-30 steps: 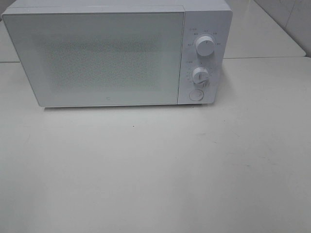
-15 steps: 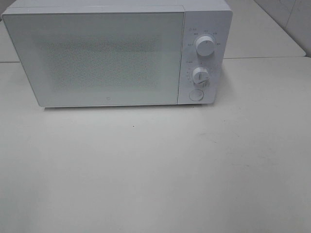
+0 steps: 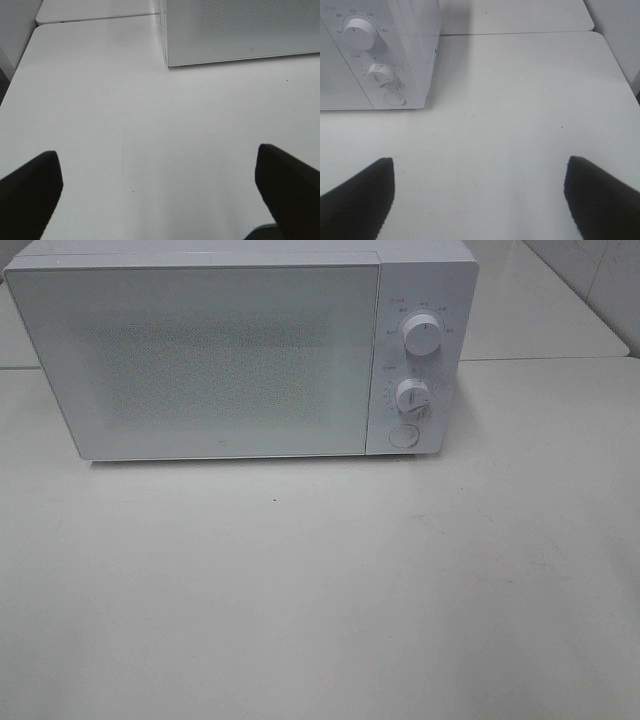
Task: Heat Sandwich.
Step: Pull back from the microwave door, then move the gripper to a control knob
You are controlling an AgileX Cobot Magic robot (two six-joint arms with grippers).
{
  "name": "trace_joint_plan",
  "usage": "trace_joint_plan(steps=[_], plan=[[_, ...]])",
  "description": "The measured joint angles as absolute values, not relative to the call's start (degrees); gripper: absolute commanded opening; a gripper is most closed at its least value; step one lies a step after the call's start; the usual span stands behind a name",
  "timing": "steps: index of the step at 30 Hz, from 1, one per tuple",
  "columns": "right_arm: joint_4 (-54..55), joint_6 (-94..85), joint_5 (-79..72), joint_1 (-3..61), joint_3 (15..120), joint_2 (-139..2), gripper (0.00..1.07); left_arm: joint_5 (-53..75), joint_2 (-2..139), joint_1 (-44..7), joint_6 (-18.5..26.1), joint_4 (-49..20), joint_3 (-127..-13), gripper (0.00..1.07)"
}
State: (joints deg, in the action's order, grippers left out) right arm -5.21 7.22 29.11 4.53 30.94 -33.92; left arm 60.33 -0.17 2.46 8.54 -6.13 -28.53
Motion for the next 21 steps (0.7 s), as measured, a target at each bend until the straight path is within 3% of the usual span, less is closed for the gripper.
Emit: trace_joint_plan(steps=[21], plan=[[-3.7, 8.8, 6.5, 4.5, 30.9, -55.9, 0.83, 60.3, -0.2, 2.5, 8.5, -6.1, -28.5, 1.01]])
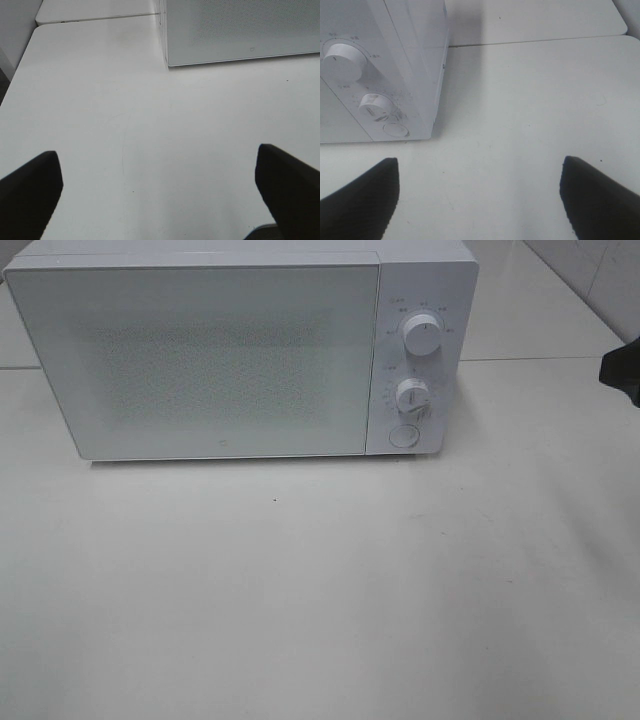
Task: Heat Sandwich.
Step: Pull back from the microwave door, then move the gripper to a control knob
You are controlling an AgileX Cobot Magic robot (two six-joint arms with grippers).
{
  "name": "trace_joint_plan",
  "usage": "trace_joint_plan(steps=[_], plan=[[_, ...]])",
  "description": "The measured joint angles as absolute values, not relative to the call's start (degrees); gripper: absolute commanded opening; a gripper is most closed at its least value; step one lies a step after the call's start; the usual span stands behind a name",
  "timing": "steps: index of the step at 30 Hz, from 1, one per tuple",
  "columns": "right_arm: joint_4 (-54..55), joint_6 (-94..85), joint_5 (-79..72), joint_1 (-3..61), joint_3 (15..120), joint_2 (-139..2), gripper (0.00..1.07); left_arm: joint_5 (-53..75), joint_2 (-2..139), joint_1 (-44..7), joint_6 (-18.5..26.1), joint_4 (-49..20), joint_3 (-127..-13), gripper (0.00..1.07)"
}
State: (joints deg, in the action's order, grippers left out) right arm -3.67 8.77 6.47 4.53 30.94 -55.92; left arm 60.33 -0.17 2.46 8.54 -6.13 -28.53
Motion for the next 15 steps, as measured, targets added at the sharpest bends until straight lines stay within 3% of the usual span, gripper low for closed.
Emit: trace_joint_plan(steps=[15], plan=[[-1.2, 5.3, -15.0, 6.2, 30.9, -73.1, 0.81, 60.3, -0.3, 2.5, 8.5, -6.1, -28.5, 1.01]])
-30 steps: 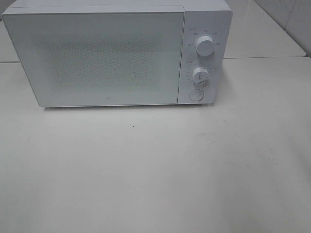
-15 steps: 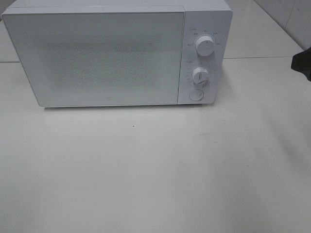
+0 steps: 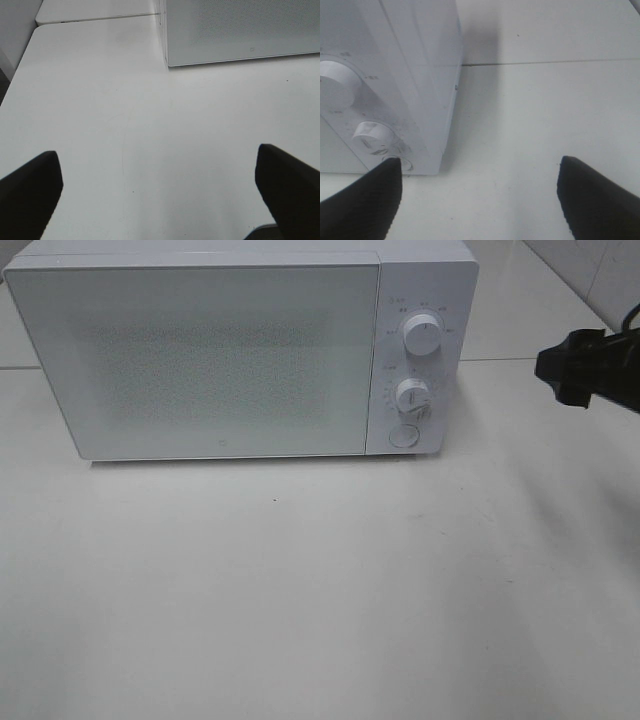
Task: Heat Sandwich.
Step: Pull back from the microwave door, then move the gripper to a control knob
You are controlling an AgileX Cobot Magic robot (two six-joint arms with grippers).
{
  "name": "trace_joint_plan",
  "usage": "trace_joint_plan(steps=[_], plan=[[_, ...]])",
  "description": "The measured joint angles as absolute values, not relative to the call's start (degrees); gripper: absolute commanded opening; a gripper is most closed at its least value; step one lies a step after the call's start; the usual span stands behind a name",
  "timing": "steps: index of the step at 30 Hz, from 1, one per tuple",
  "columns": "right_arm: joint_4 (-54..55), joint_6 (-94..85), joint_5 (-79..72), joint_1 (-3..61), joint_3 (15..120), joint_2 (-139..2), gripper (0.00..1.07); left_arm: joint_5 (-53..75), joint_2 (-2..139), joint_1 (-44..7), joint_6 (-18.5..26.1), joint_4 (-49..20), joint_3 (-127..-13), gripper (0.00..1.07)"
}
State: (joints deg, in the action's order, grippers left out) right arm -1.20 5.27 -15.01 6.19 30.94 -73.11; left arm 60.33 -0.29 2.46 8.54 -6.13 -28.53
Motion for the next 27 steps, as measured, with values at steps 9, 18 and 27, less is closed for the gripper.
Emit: trace_joint_plan(steps=[9, 18, 27], plan=[[19.7, -13.3, -28.8, 17.4, 30.9, -83.5, 0.79, 60.3, -0.3, 2.5, 8.5, -6.1, -28.5, 1.01], [35.2, -22.1, -45.2, 27.8, 31.0, -89.8, 0.78, 60.3, -0.3, 2.5, 8.5, -6.1, -28.5, 1.01], [40.9, -23.0, -55.9, 35.6, 31.1, -95.3, 0.76, 60.3, -0.3, 2.5, 8.5, -6.1, -28.5, 1.01]])
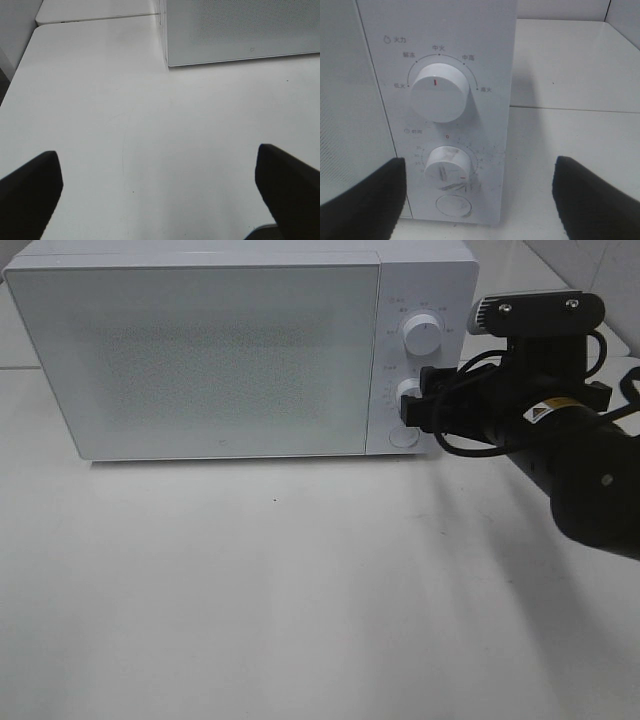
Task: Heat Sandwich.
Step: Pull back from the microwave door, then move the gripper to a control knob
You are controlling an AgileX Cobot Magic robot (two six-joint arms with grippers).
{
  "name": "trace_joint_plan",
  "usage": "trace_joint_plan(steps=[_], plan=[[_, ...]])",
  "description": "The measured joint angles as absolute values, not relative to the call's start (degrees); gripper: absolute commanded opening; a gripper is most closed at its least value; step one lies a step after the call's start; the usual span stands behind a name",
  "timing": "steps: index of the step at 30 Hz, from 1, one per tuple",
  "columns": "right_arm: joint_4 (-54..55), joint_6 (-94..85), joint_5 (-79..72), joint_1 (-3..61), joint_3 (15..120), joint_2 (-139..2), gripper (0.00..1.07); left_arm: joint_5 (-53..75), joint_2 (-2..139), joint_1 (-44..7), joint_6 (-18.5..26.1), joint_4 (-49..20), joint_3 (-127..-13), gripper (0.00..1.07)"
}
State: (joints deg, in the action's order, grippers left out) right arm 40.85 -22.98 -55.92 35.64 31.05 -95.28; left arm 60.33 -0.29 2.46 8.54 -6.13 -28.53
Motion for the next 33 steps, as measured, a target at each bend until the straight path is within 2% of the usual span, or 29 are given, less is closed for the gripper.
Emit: trace_joint_plan(steps=[10, 22, 33], plan=[[47.4, -23.0, -64.6, 41.7, 31.1, -99.9, 0.76, 60.3, -0.3, 2.5, 8.5, -6.1, -28.5, 1.01], [47.8, -18.9, -68.0, 42.1, 31.2, -105.8, 0.76, 60.3, -0.3, 2.5, 8.5, -6.1, -28.5, 1.01], [47.7, -18.3, -68.9, 42.0, 37.2, -111.7, 0.76, 60.3, -0.3, 2.5, 8.5, -6.1, -28.5, 1.01]])
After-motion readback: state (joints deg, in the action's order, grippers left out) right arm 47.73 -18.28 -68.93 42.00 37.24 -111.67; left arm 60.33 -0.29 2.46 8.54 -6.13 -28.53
